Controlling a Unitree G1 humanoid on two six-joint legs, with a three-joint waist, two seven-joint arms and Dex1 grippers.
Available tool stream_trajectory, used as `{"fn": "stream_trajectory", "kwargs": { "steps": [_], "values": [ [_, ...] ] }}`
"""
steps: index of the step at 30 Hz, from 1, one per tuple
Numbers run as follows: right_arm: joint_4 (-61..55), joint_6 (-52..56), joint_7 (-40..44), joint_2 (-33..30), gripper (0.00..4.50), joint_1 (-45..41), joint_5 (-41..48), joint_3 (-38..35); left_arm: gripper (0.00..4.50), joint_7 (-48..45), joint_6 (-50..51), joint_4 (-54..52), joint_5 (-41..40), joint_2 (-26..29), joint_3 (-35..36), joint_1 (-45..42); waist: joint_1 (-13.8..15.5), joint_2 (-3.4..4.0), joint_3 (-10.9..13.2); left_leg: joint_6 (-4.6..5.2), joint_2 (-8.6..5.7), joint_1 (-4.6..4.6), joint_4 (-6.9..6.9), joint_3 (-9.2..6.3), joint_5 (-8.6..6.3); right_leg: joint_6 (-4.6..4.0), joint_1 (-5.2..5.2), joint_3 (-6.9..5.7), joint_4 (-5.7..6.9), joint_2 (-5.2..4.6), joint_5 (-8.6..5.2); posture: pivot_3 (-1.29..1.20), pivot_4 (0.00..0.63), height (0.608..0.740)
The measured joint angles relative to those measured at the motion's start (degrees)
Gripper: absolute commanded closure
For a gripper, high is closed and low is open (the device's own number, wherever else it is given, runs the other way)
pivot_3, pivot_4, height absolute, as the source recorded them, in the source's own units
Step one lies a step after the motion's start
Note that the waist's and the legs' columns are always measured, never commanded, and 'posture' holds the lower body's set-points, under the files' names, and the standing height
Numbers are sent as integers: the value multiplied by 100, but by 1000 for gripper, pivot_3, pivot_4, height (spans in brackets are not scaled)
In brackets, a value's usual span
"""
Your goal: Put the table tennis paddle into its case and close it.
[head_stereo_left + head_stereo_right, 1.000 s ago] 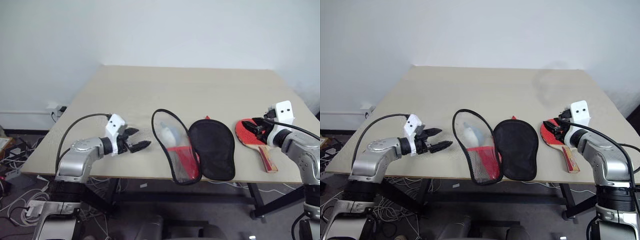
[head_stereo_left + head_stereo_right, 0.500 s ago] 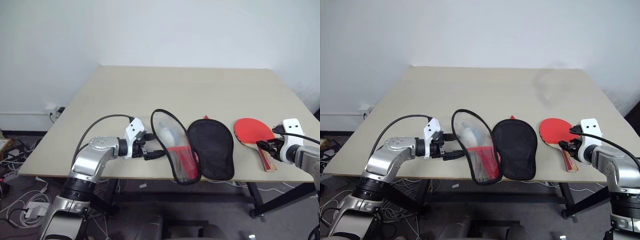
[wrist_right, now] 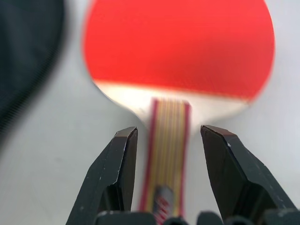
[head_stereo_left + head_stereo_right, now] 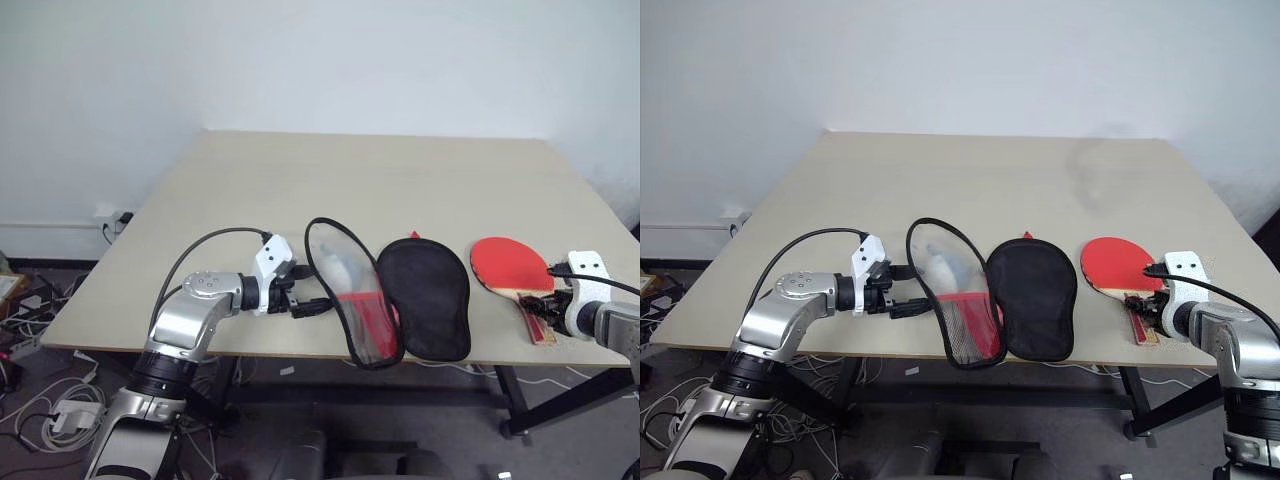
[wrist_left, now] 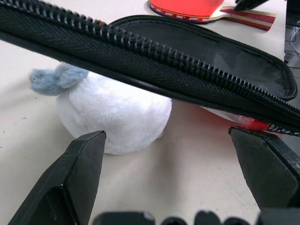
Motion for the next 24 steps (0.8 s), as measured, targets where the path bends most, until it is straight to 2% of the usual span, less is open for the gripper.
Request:
{"fn": "stream_trajectory", "kwargs": {
  "steps": [8, 13, 20, 24],
  "values": [
    [548, 118, -66, 140, 2146, -351, -85, 261, 33, -41, 0, 28, -2, -14, 3, -62, -3, -2, 1, -3, 0, 0, 1, -1, 2, 0, 1, -1, 0, 0, 0, 0, 0, 715],
    [705, 95, -126, 299, 3345, -599, -219, 402, 0, -37, -1, 38, -1, -27, 8, -111, -19, -14, -3, -11, -2, 3, 3, 0, 6, 0, 2, 1, 1, 11, 0, 0, 0, 715],
    [866, 153, -272, 351, 3359, -730, -222, 333, 0, -36, 1, 38, -2, -27, 10, -115, -13, -32, -1, -11, 15, 5, 5, 0, 0, -2, 3, 1, 5, 4, 1, 0, 0, 715],
    [367, 930, -496, 356, 3359, -883, -74, -183, 0, -38, 2, 117, -1, -22, 12, -136, 24, 7, 18, -10, 4, -5, 5, 2, 8, -1, -6, 4, 9, -7, 1, 0, 0, 715]
  ]
}}
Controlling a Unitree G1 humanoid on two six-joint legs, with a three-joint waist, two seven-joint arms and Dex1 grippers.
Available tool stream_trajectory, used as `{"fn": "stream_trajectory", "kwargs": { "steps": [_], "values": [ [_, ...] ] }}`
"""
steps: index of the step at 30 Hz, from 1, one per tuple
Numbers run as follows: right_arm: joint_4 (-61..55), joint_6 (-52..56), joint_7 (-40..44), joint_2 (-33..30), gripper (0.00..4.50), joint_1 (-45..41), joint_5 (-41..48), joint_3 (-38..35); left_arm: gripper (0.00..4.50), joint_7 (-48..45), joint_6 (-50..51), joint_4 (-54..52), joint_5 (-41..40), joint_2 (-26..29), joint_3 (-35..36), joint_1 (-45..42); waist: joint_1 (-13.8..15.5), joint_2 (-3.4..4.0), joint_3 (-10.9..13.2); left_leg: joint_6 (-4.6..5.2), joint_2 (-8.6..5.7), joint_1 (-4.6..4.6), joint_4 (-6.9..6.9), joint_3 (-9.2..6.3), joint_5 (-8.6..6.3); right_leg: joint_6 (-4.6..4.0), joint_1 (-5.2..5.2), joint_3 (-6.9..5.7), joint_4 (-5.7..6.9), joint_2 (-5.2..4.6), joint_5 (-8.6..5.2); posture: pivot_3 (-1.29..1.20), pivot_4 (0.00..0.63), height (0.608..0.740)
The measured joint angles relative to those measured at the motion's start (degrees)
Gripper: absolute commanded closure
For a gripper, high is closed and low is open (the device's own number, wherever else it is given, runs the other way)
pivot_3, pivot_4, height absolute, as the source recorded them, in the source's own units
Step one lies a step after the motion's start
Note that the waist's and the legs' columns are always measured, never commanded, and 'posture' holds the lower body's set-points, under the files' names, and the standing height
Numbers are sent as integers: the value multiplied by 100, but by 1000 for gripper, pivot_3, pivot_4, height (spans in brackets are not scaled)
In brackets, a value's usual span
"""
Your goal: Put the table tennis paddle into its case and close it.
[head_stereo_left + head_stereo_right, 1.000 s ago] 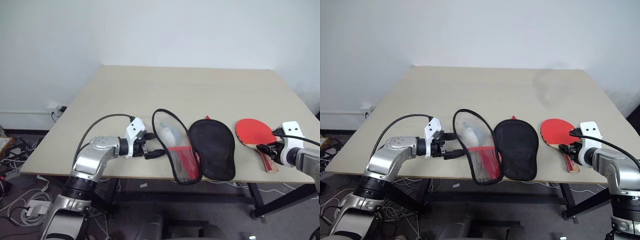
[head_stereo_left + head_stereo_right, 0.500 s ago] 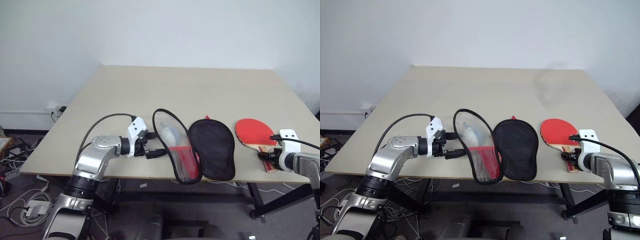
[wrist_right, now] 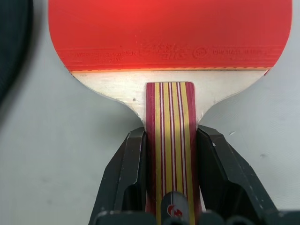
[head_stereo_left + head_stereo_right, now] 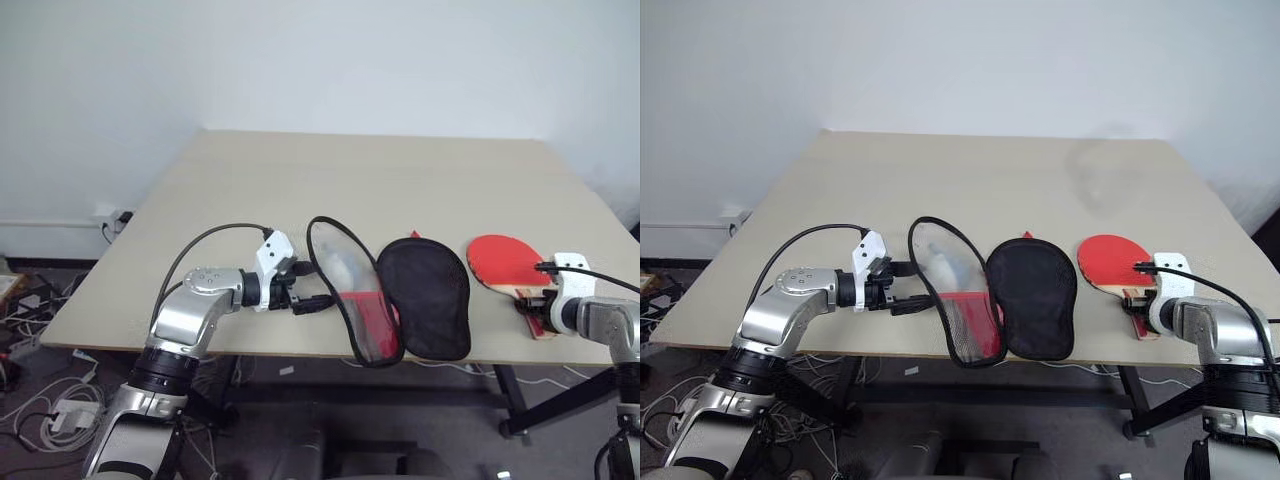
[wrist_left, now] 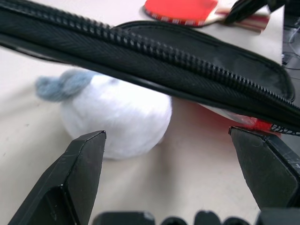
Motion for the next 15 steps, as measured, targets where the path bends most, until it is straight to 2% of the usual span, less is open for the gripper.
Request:
{"fn": "stream_trajectory", "kwargs": {
  "steps": [3, 7, 10, 15],
  "values": [
    [-864, 862, -220, 224, 3359, -456, 154, -448, 0, -3, -2, 116, 5, -28, -4, -54, -26, 5, 3, 1, 5, -3, -3, 1, 2, 0, -10, 3, 6, 6, 0, 0, 0, 715],
    [-1921, 1802, -623, 1184, 3359, -1089, 218, -808, 0, -13, -54, 255, 19, -173, -76, -266, -31, 0, 1, 1, 5, -2, -8, -3, 1, 0, -12, -3, 7, 16, 0, 0, 0, 715],
    [-2200, 2053, -1021, 2000, 3359, -1010, 216, -780, 0, -44, -109, 406, 30, -208, -145, -331, 6, 0, 2, -1, -7, -9, -8, -3, 3, 0, -14, -6, 8, 9, 0, 0, 0, 715],
    [-2568, 2053, -1628, 2972, 3359, -699, 223, -805, 0, -92, -171, 620, 50, -263, -175, -417, 11, 2, 3, -14, -23, -19, -3, -2, -1, 1, -22, -7, 11, 8, 0, 0, 0, 715]
  ]
}}
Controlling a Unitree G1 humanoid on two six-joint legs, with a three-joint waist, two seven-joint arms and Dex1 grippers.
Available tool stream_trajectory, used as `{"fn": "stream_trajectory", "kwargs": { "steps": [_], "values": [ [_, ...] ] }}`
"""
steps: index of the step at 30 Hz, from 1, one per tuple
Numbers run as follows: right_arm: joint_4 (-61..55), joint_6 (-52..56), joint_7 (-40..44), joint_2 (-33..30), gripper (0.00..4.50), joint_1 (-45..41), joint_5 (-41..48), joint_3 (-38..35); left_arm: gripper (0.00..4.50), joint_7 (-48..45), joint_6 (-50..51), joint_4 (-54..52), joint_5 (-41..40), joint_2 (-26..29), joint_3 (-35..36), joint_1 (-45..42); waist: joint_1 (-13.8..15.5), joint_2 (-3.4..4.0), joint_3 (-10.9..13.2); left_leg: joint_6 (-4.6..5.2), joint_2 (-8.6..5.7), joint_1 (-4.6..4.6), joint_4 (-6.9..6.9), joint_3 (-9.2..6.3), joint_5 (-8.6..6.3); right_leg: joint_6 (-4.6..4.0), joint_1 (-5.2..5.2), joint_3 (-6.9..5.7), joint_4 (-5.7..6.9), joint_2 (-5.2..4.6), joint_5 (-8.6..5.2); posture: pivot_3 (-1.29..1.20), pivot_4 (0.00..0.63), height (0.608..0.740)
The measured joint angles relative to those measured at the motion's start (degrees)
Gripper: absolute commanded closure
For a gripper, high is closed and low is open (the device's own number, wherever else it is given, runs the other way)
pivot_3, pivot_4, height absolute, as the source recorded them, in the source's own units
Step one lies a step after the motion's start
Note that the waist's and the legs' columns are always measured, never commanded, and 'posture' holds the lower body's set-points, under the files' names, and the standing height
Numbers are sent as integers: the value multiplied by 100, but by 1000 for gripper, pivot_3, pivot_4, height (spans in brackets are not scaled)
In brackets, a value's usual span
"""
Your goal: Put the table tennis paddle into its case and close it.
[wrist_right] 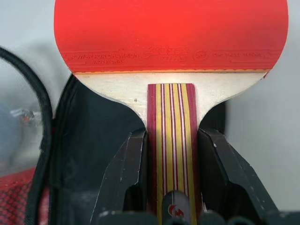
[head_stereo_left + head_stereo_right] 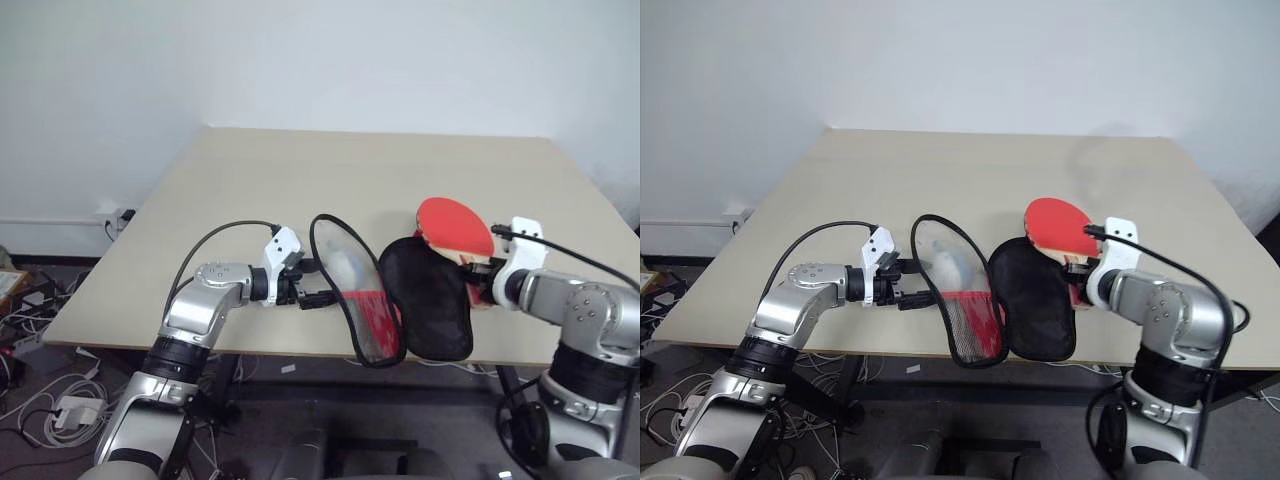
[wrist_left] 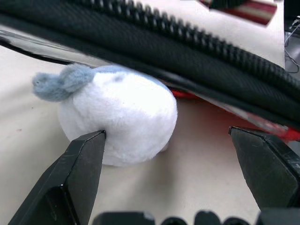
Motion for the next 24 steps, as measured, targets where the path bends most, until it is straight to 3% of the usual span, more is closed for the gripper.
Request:
{"fn": "stream_trajectory", "kwargs": {
  "steps": [8, 24],
  "values": [
    [-645, 0, -609, 666, 3359, 665, 273, 35, 0, -88, -152, 181, 55, -140, -57, -161, -34, 1, 0, -18, -7, 1, -6, 1, 2, 0, -3, -2, 0, 8, 0, 0, 0, 715],
    [-829, -23, -1028, 695, 3359, 1225, 399, 656, 0, -221, -286, 516, 221, -286, -76, -428, -44, -1, -2, -19, -1, 3, -7, -1, 3, 0, -2, -2, -1, 15, 0, 0, 0, 715]
  ]
}}
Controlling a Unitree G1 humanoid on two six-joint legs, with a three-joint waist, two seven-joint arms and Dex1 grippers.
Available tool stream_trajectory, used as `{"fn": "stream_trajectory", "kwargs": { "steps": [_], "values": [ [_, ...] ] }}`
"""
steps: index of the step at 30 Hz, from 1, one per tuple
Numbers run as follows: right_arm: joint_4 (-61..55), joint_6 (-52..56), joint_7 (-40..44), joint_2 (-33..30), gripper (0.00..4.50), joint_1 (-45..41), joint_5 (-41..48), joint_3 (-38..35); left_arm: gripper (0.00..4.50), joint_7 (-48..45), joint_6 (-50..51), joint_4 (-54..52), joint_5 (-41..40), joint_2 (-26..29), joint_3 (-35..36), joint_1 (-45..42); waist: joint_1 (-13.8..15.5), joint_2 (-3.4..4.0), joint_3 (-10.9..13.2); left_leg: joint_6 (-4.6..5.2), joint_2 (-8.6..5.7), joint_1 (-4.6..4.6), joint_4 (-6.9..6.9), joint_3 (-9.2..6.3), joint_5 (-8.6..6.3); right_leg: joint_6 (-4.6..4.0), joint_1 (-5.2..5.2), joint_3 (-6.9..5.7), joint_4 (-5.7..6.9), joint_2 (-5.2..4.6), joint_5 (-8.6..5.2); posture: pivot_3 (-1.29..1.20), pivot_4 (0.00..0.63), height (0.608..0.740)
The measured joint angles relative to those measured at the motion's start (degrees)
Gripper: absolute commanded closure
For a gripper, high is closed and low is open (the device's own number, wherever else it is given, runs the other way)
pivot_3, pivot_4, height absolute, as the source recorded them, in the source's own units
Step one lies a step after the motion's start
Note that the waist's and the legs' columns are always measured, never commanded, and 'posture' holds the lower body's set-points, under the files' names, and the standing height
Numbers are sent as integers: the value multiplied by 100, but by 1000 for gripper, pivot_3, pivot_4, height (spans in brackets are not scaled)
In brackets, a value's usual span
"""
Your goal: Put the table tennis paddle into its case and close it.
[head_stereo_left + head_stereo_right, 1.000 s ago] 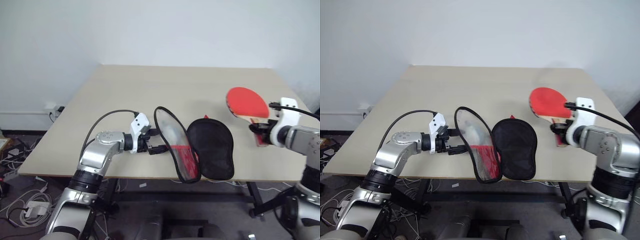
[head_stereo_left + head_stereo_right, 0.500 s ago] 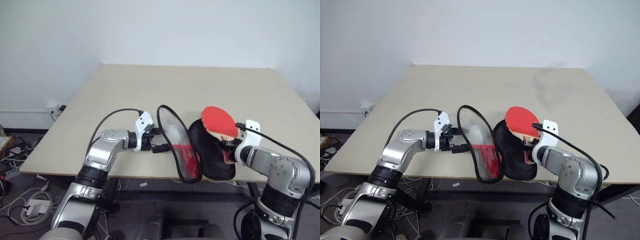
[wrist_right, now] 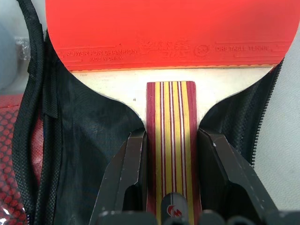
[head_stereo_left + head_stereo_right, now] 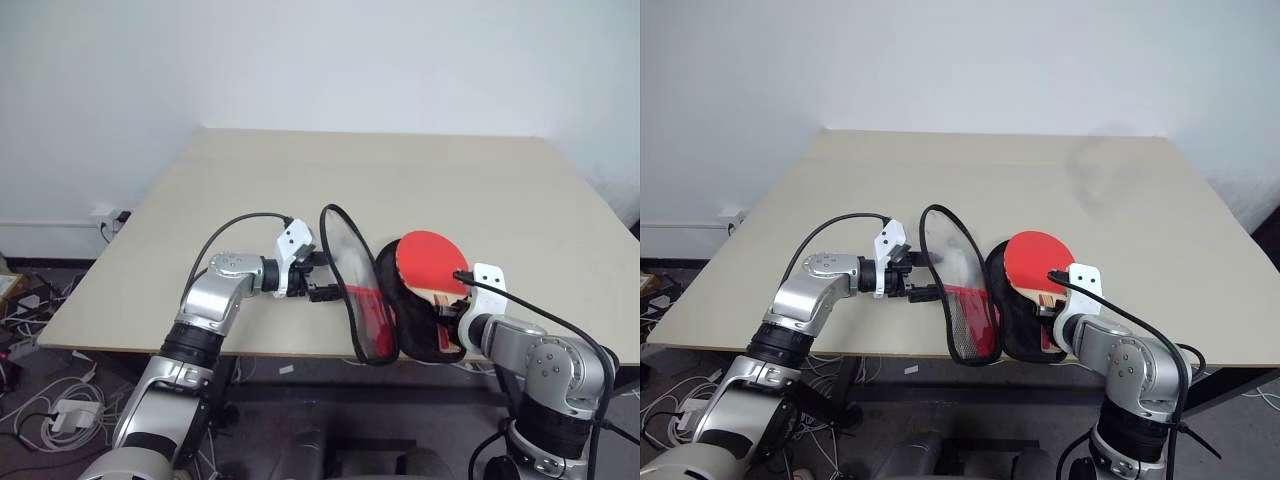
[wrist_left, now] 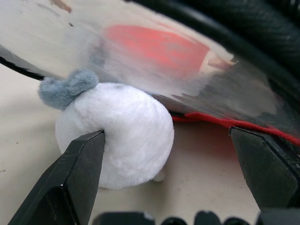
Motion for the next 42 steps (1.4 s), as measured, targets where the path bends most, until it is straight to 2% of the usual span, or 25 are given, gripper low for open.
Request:
{"fn": "stream_trajectory", "kwargs": {
  "steps": [11, 28, 37, 42],
  "values": [
    [-127, 23, 12, -130, 3359, -158, 388, 190, 0, 33, 1, 0, 23, 1, 1, 1, 1, 1, 1, 9, 2, 0, -1, -1, 5, 0, -1, 0, -1, 1, 0, 0, 0, 715],
    [-205, 22, -231, -246, 3359, 253, 561, 177, 0, 60, 16, -3, 22, 0, 2, 4, 21, 0, 0, 11, 1, 0, 0, -5, 5, 0, 2, -2, -1, -1, 0, 0, 0, 715],
    [-182, 23, -353, -57, 346, 81, 358, 23, 0, 27, 19, -3, 20, -15, 1, 3, 13, -2, -1, 3, 1, 0, 1, -3, 1, 0, 1, -1, 0, -1, 0, 0, 0, 715],
    [-612, -165, 336, -668, 346, -285, 506, -460, 0, -19, 106, -15, -25, -20, 5, 2, 8, 1, 2, 13, 1, 0, 1, -3, 5, 0, 0, -1, 0, 0, 0, 0, 0, 715]
  ]
}}
